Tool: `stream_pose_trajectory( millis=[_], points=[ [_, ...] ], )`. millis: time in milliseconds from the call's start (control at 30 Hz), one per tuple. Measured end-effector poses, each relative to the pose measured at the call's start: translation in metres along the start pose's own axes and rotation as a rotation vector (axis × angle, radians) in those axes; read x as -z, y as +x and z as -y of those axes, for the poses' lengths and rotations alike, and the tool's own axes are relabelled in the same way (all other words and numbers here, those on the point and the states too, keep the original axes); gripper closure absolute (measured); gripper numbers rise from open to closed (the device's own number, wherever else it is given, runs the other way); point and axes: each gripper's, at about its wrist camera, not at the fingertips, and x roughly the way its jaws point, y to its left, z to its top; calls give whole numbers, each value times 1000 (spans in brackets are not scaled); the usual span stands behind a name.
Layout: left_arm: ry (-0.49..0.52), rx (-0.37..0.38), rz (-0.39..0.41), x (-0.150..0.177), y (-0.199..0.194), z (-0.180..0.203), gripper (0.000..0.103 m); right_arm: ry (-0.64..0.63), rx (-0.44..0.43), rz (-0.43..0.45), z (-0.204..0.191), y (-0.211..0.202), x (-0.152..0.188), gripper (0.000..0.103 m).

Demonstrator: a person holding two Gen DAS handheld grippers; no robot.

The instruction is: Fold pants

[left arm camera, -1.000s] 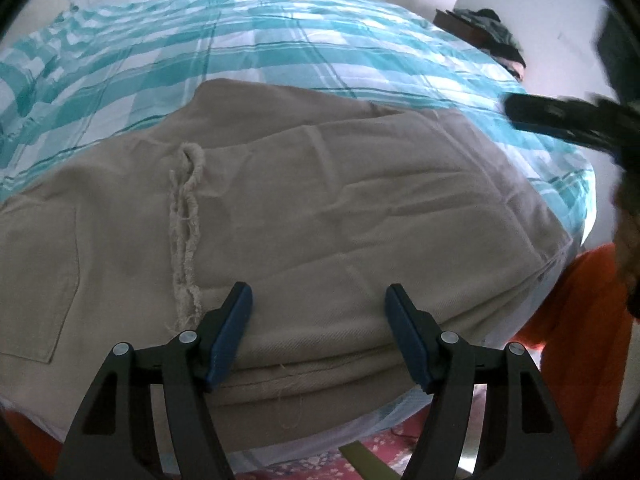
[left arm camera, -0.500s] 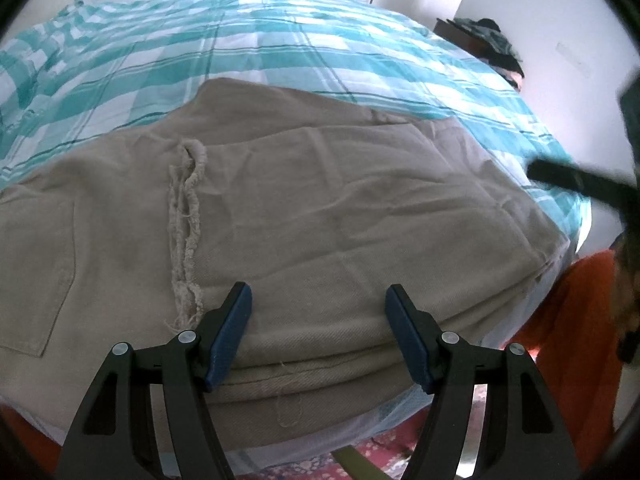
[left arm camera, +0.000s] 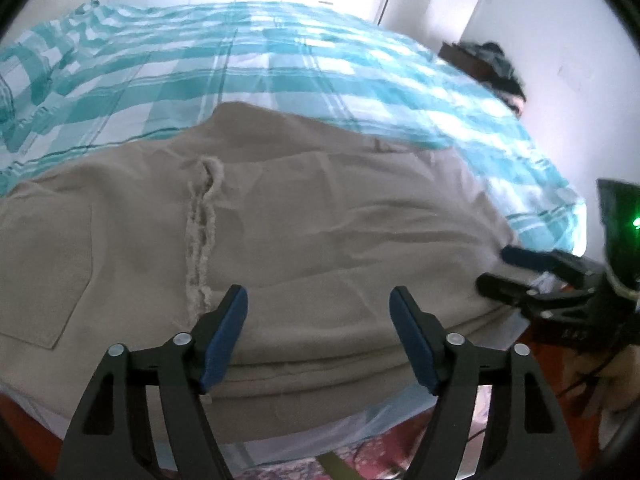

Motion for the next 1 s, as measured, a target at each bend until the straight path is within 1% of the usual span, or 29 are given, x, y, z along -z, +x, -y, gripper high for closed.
stream_pose_trajectory(
  millis=[67,167,433,533,633,667,733,800,900,933,1000],
  points=[
    [13,-16,-33,3,8,1,27,2,-2,1,1,1,1,26],
    [57,-50,-41,5,10,8,27,-4,0,2,-1,1,2,25],
    [45,-41,-56,5,6,5,27,-12,4,5,-3,3,3,23],
    [28,-35,-74,5,-2,1,26,-13,6,5,-4,3,4,22],
    [3,-12,-74,9,-22,-8,26,-13,3,5,-3,2,4,22],
    [-17,-19,-74,9,-32,-16,26,-13,-1,5,-3,2,4,22],
    [-76,-13,-63,9,-51,-35,26,-12,-4,6,-3,2,4,22],
    [-181,-4,-19,10,-80,-67,26,-8,-9,4,-3,2,3,21],
    [-384,9,55,19,-124,-129,26,-9,-9,0,-4,3,1,20],
    [-494,22,93,26,-142,-159,26,-8,-7,-2,-4,3,1,20],
    [-668,64,153,42,-164,-204,26,-1,-8,-5,-4,3,0,19]
  ],
)
